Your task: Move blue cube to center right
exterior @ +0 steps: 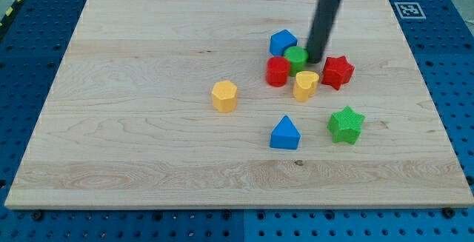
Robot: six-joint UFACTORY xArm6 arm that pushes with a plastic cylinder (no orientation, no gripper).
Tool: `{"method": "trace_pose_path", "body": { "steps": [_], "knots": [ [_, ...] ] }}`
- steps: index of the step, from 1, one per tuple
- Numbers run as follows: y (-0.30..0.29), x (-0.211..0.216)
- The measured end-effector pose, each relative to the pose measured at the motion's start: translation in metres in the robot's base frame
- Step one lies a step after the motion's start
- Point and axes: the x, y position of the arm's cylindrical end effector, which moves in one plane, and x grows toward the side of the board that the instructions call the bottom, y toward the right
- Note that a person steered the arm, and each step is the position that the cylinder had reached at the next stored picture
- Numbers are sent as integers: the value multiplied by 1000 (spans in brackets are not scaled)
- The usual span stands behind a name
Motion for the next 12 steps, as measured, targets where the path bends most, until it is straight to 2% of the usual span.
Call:
{"method": "trace_pose_path", "body": {
  "steps": [1,3,4,5,6,7,8,9,10,11,12],
  "knots": [
    [-91,-3],
    [-144,-21],
    [-116,-24],
    [-65,-59],
    [26,-60],
    [44,-51],
    [-56,-59],
    [-52,-16],
    [49,-19],
    [97,-38],
    [7,-41]
  ]
}}
